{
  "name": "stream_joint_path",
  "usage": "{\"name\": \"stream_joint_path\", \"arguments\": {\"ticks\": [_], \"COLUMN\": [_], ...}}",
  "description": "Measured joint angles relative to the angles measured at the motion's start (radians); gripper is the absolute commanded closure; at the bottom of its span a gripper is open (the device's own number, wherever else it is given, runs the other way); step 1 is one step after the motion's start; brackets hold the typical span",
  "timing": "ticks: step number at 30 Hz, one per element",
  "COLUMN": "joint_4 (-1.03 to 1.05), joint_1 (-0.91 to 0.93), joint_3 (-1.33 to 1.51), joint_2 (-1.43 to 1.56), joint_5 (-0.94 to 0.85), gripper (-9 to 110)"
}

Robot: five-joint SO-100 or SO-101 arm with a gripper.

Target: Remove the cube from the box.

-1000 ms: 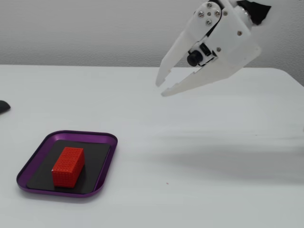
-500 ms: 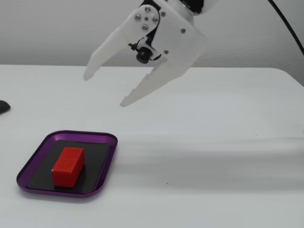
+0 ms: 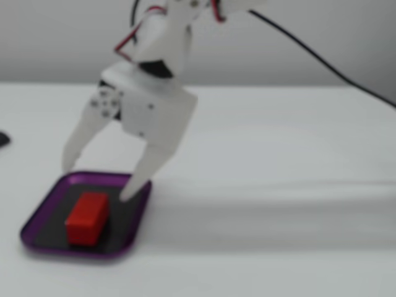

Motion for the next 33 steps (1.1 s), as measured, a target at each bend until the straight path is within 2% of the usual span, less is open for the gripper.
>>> {"name": "stream_joint_path", "arguments": {"ticks": [8, 13, 33], "joint_4": [0.043, 0.043, 0.017], "joint_1": [-0.041, -0.11, -0.087], "joint_3": [-0.164, -0.178, -0.178], "joint_2": [-0.138, -0.155, -0.156], "joint_5": [0.006, 0.005, 0.002], "gripper": [78, 79, 79]}}
